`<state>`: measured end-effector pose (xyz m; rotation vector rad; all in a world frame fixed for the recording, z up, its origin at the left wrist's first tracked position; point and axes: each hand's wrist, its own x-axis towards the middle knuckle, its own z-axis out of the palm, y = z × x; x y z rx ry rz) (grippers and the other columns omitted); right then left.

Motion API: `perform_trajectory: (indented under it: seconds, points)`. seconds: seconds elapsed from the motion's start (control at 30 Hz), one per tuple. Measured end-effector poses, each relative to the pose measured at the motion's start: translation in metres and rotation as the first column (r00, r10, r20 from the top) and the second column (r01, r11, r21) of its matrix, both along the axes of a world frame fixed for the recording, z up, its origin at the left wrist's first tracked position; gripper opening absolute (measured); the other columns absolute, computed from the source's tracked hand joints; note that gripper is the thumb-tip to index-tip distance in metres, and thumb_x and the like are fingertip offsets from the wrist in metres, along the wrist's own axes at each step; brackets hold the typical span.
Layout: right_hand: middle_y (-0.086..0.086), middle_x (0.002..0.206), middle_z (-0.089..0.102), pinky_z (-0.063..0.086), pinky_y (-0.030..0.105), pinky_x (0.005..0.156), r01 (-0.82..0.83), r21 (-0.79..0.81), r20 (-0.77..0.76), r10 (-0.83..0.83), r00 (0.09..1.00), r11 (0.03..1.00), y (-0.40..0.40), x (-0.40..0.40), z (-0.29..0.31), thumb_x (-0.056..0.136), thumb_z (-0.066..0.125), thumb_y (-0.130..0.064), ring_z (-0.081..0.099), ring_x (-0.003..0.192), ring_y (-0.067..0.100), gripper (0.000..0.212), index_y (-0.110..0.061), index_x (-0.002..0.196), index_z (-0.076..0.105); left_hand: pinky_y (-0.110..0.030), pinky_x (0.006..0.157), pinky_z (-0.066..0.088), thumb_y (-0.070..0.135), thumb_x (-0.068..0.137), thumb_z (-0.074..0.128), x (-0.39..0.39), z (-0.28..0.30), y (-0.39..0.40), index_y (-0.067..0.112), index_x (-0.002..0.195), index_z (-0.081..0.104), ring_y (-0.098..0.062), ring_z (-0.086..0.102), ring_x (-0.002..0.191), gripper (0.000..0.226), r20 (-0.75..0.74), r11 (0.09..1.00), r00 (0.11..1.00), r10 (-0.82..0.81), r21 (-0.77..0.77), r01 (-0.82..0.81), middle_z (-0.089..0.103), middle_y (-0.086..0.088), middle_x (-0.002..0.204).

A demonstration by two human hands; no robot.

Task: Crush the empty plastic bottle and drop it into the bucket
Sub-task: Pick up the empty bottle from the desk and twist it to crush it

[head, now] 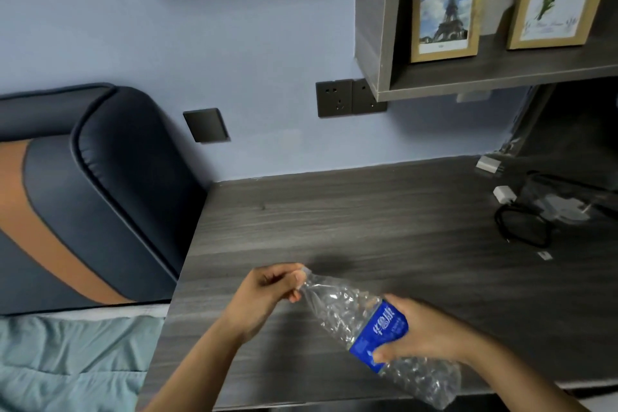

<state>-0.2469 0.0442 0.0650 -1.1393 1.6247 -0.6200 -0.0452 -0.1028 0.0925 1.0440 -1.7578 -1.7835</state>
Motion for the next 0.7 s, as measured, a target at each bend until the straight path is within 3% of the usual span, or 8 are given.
perform_trajectory:
  seconds: [0.07,0.23,0.33,0.43,0.6,0.7]
  points:
    - [-0.006,0.082,0.073,0.055,0.028,0.077,-0.014,0.016,0.032,0.014,0.999,1.0,0.008,-0.002,-0.007,0.069,0.079,-0.014,0.066,0.075,0.002,0.029,-0.017,0.094,0.066,-0.015,0.062,0.051,0.003,0.086,0.055,0.002,-0.004,0.0,0.001,0.098,0.069,-0.016,0.053,0.067,0.018,-0.002,1.0,1.0,0.02,0.016,-0.02,0.064,-0.009,0.078]
    - [-0.006,0.067,0.074,0.051,0.017,0.057,0.068,-0.005,0.076,-0.067,0.995,0.998,0.028,0.005,-0.022,0.078,0.073,-0.006,0.067,0.062,0.005,0.014,-0.017,0.082,0.065,-0.013,0.059,0.051,0.003,0.086,0.055,-0.001,-0.022,0.01,-0.009,0.102,0.066,-0.013,0.053,0.062,0.022,-0.002,0.994,0.996,0.088,0.064,-0.088,0.065,-0.005,0.07]
    - [0.012,0.078,0.074,0.051,0.032,0.065,0.129,-0.028,0.023,-0.128,0.992,0.991,0.04,0.012,-0.028,0.08,0.069,-0.003,0.064,0.07,0.013,0.007,-0.007,0.081,0.064,-0.016,0.06,0.05,0.01,0.086,0.058,-0.002,-0.034,0.021,-0.006,0.097,0.067,-0.016,0.053,0.065,0.021,-0.017,0.988,0.995,0.099,0.125,-0.096,0.061,-0.013,0.077]
    - [0.025,0.093,0.073,0.054,0.046,0.077,0.19,-0.04,-0.029,-0.192,0.981,0.981,0.053,0.02,-0.029,0.079,0.071,-0.005,0.062,0.076,0.015,0.015,0.004,0.088,0.064,-0.015,0.054,0.05,0.012,0.09,0.053,0.003,-0.046,0.03,0.003,0.088,0.066,-0.015,0.056,0.059,0.016,-0.02,0.976,0.995,0.098,0.198,-0.092,0.063,-0.01,0.077]
    - [0.015,0.099,0.074,0.053,0.043,0.087,0.34,-0.014,-0.082,-0.34,0.937,0.94,0.07,0.046,-0.035,0.081,0.07,-0.012,0.069,0.091,0.023,0.017,-0.004,0.095,0.065,-0.01,0.05,0.047,0.01,0.093,0.049,0.01,-0.075,0.046,0.014,0.072,0.061,-0.002,0.057,0.05,0.024,0.185,0.991,0.975,-0.127,0.067,0.116,0.062,-0.002,0.073]
    - [0.016,0.099,0.074,0.055,0.048,0.084,0.441,0.029,-0.085,-0.437,0.895,0.897,0.084,0.071,-0.04,0.084,0.068,-0.016,0.07,0.093,0.03,0.019,-0.006,0.1,0.064,-0.01,0.055,0.047,0.012,0.093,0.048,0.023,-0.091,0.051,0.021,0.07,0.059,-0.008,0.056,0.058,0.027,0.293,0.96,0.919,-0.264,-0.016,0.281,0.061,-0.002,0.071]
